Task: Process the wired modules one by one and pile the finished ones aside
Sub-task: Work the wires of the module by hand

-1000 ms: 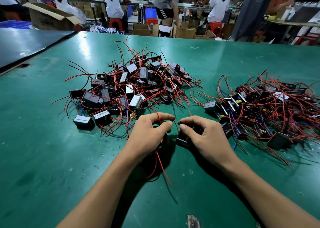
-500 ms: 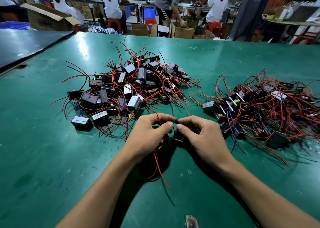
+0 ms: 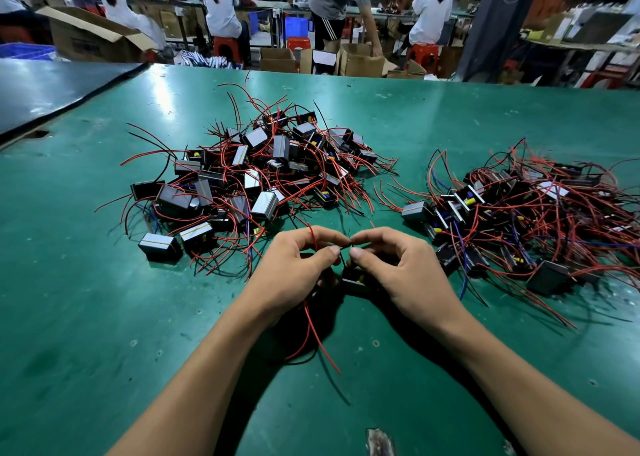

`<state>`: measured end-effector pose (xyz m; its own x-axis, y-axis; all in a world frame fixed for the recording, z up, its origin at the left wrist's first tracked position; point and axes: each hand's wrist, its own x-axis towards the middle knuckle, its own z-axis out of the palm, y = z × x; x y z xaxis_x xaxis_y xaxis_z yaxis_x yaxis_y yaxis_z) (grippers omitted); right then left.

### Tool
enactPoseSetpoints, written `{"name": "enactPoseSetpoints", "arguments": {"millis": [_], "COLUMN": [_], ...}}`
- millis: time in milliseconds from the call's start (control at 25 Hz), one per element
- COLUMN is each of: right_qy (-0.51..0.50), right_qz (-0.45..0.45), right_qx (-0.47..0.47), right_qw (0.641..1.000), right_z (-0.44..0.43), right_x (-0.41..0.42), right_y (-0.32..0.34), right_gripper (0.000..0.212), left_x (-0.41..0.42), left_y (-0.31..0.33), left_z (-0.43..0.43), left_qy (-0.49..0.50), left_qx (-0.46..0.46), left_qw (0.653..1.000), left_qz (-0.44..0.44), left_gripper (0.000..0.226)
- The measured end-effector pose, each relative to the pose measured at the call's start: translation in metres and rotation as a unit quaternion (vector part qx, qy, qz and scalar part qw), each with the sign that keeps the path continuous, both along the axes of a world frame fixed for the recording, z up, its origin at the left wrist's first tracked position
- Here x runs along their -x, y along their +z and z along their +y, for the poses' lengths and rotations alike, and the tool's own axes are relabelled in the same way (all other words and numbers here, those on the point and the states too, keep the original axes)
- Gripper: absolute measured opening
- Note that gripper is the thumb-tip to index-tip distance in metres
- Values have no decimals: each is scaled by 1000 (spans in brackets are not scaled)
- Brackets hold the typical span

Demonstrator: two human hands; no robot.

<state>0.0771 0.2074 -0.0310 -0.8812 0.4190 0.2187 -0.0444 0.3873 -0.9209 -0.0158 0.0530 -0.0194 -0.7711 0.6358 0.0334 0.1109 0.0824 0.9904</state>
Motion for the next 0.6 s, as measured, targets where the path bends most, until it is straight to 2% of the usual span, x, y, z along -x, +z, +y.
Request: {"name": "enactPoseSetpoints", "arguments": {"millis": [360, 600], "right_qy": [2, -17], "right_qz": [3, 2], "right_qx": [-10, -25], "right_qw": [1000, 1000], "right_z": [-1, -2], "right_x": [0, -1], "right_y": [4, 6], "right_gripper": [7, 5], "left_x": [-1, -4], "left_y": [3, 5], "left_z": [1, 3], "left_qy": [14, 48], "left_qx": [21, 45], "left_qw": [1000, 991], "left_qz": [8, 114], "left_gripper": [12, 5]}}
